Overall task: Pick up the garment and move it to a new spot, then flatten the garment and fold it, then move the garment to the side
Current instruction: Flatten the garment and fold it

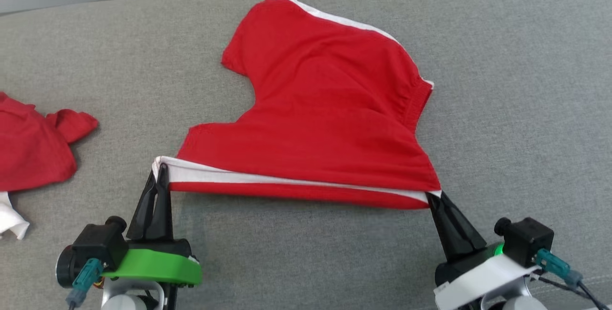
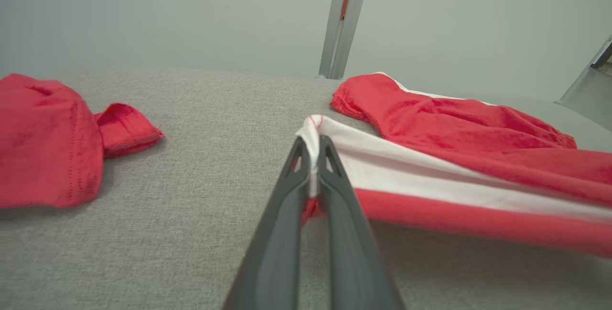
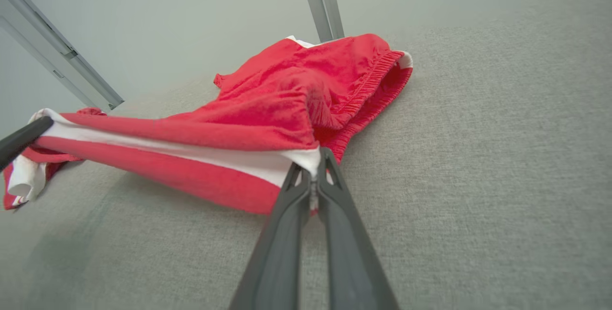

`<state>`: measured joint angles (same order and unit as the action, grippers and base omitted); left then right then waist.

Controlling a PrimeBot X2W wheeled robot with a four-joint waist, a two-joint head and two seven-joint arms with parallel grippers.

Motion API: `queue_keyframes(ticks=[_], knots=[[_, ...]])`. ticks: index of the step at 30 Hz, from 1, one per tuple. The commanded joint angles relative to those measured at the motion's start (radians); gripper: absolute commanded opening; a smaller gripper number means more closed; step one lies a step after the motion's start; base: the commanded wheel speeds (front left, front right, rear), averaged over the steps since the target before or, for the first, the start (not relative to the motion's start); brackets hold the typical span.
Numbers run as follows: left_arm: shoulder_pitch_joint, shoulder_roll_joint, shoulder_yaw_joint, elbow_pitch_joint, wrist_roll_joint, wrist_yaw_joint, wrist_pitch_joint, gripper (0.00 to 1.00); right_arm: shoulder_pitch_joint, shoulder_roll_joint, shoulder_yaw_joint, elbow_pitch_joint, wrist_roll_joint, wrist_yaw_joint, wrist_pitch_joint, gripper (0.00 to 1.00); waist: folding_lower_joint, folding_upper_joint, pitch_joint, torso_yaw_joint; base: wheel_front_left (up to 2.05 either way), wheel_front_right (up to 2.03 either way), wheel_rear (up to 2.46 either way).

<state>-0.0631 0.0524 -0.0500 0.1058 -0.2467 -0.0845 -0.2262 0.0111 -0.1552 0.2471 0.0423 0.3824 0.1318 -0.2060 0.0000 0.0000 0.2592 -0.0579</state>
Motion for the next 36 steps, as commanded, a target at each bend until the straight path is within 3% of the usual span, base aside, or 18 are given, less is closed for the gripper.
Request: queue_keyframes(ticks=[1,8,15,24,36], knots=[[0.032,0.013,0.006,-0.036,-0.003,0.012,0.016,0.0,0.041,0.007,-0.013,-0.035,-0.007,-0.002,0.019,0.0,0.0,0.0,-0.02,0.003,0.0,0.0,0.0],[0.033,0.02,-0.014,-0.165,-0.007,0.022,0.098,0.0,0.087,0.026,-0.058,-0.132,-0.023,-0.002,0.104,0.0,0.0,0.0,-0.014,-0.015,0.0,0.0,0.0],[-0.165,0.056,-0.038,-0.104,0.009,-0.002,0.131,0.0,-0.06,0.041,-0.1,-0.104,-0.007,-0.002,0.166,0.0,0.0,0.0,0.066,-0.047,0.0,0.0,0.0],[-0.64,0.088,-0.116,0.211,0.005,-0.036,0.241,0.0,-0.37,0.066,-0.15,0.011,0.031,-0.002,0.217,0.0,0.0,0.0,0.271,-0.097,0.0,0.0,0.0],[-1.057,0.124,-0.195,0.667,-0.003,-0.047,0.201,0.0,-0.621,0.097,-0.082,0.212,0.117,-0.002,0.126,0.0,0.0,0.0,0.381,-0.203,0.0,0.0,0.0]])
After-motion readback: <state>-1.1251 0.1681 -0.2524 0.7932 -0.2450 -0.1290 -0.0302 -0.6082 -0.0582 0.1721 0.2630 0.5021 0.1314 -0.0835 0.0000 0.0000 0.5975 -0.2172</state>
